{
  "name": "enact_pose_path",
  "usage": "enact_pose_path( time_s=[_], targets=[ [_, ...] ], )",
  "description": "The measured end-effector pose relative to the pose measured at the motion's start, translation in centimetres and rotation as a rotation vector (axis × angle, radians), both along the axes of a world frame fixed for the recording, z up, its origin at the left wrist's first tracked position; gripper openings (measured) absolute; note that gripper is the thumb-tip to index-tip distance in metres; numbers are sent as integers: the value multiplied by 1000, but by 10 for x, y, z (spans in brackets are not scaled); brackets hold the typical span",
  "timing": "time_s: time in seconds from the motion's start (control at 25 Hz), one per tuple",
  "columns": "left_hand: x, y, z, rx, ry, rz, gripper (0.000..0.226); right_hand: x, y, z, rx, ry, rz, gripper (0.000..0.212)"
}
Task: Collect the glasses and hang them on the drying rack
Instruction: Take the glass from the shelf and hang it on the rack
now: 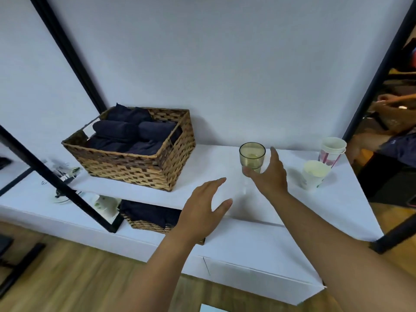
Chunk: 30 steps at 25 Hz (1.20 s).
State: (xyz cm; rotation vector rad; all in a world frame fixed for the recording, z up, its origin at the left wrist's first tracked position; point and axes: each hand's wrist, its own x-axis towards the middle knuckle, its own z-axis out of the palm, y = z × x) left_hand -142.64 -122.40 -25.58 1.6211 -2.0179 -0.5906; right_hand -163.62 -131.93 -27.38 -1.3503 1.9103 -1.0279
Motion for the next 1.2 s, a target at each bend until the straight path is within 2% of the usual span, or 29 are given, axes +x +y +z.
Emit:
enact_pose_path(
  time_s=[0.12,0.4,0.52,0.68,0.8,1.08,1.2],
  targets=[
    [-11,2,-9,17,15,69,61,-3,-36,-17,65,-81,17,121],
    [-26,45,-19,58,36,158,59,9,-70,-44,35,-291,-17,107],
    [-14,44,-10,45,16,205,60,8,-77,-54,28,-298,-23,100],
    [3,41,5,30,50,256,60,19,-47,-35,-34,-267,-12,98],
    [16,43,12,31,142,309,60,38,-20,-27,-64,-313,59,92],
    [55,67,37,36,510,455,53,126,61,27,-150,-377,371,91],
    [95,92,55,-2,572,482,51,177,100,50,-182,-387,506,84]
  ],
)
